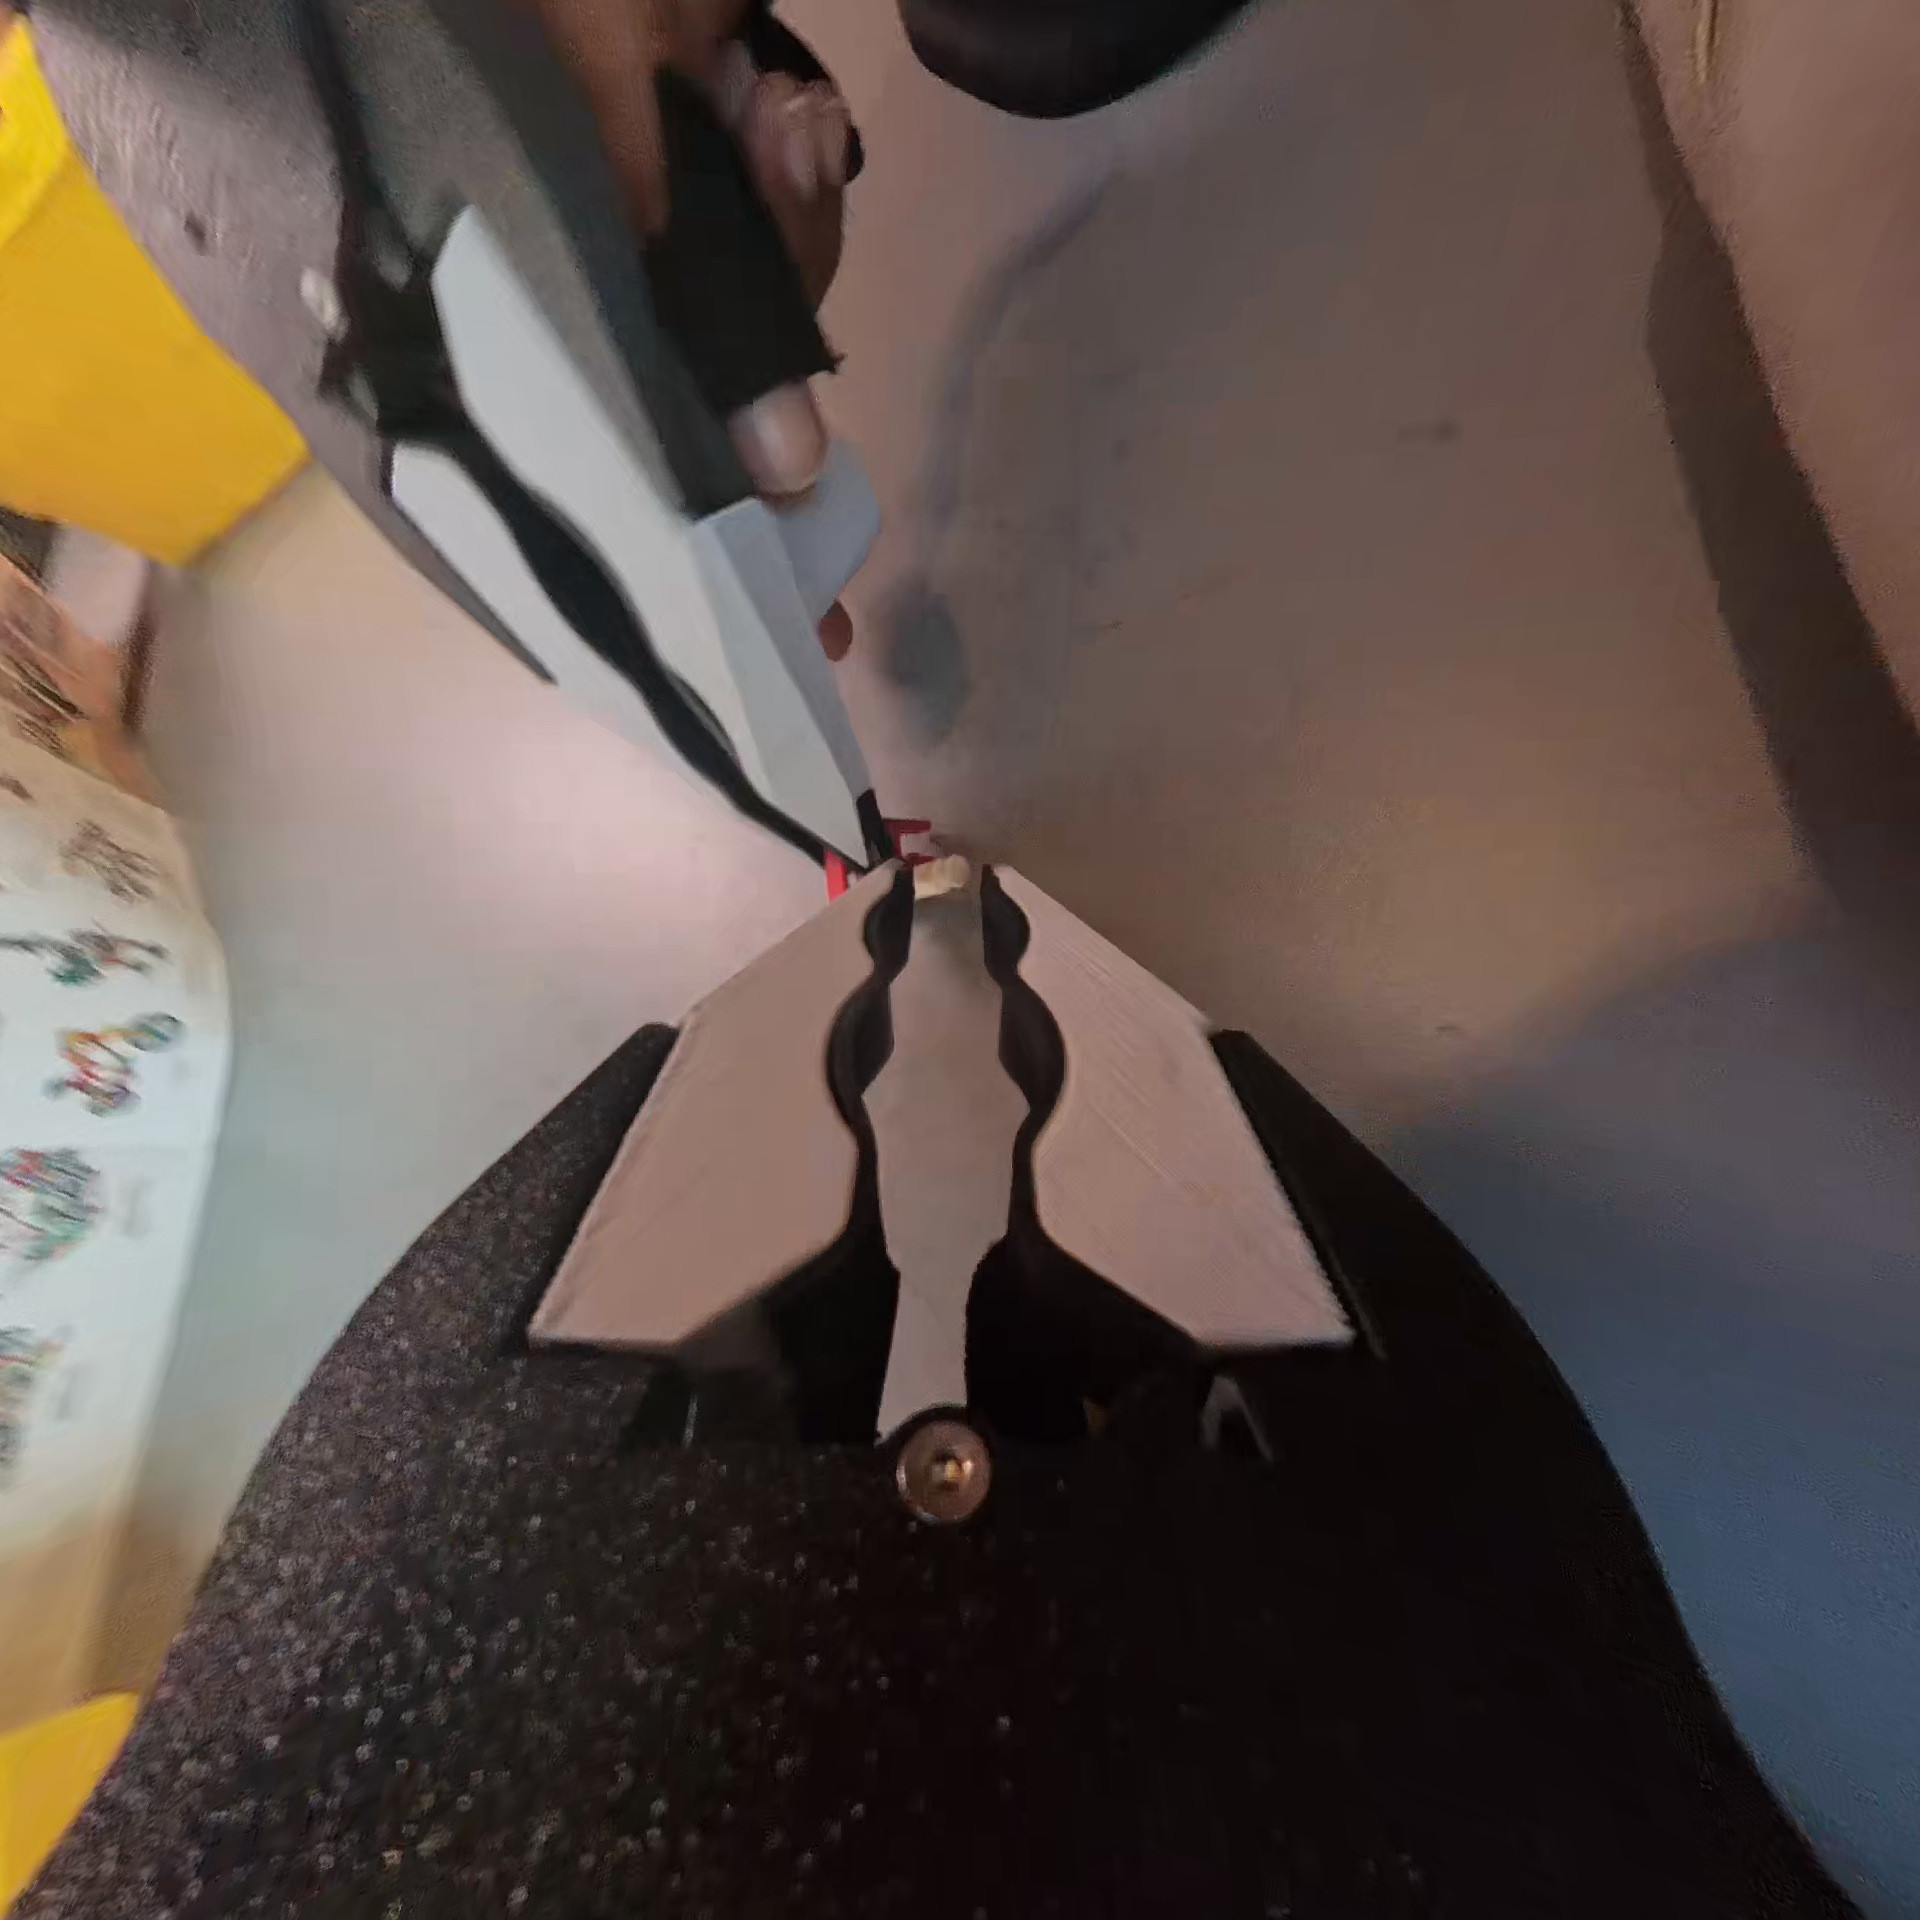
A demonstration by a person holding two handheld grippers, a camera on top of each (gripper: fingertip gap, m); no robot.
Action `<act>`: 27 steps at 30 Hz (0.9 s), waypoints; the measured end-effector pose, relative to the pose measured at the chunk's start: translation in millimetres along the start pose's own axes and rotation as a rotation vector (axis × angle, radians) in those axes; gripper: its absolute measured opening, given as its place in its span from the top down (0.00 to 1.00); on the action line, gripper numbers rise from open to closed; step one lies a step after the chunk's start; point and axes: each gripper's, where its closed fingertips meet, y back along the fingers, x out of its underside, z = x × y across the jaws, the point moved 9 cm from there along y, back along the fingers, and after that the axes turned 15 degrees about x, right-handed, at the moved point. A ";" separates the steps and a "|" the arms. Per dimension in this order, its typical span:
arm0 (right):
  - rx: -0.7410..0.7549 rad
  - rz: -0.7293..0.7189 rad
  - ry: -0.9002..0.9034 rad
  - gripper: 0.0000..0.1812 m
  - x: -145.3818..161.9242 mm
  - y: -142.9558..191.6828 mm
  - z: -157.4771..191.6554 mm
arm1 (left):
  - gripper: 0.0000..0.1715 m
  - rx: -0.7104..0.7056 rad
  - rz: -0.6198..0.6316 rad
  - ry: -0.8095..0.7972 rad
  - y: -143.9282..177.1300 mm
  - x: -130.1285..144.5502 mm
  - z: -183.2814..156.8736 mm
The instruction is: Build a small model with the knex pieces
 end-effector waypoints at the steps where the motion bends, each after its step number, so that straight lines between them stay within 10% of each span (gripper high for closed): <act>1: 0.036 -0.007 0.013 0.98 -0.1 1.1 1.2 | 0.91 0.028 -0.036 0.143 4.0 2.8 3.5; 7: 0.302 -0.087 0.121 0.98 0.1 1.7 14.4 | 0.82 0.193 -0.250 0.843 0.6 11.9 14.9; 19: 0.530 -0.171 0.211 0.98 7.2 -1.9 32.7 | 0.96 0.112 -0.166 1.008 -4.9 9.4 31.7; 27: 0.396 -0.176 0.182 0.98 9.9 1.9 23.7 | 0.97 0.093 0.007 0.894 -7.8 -1.0 36.3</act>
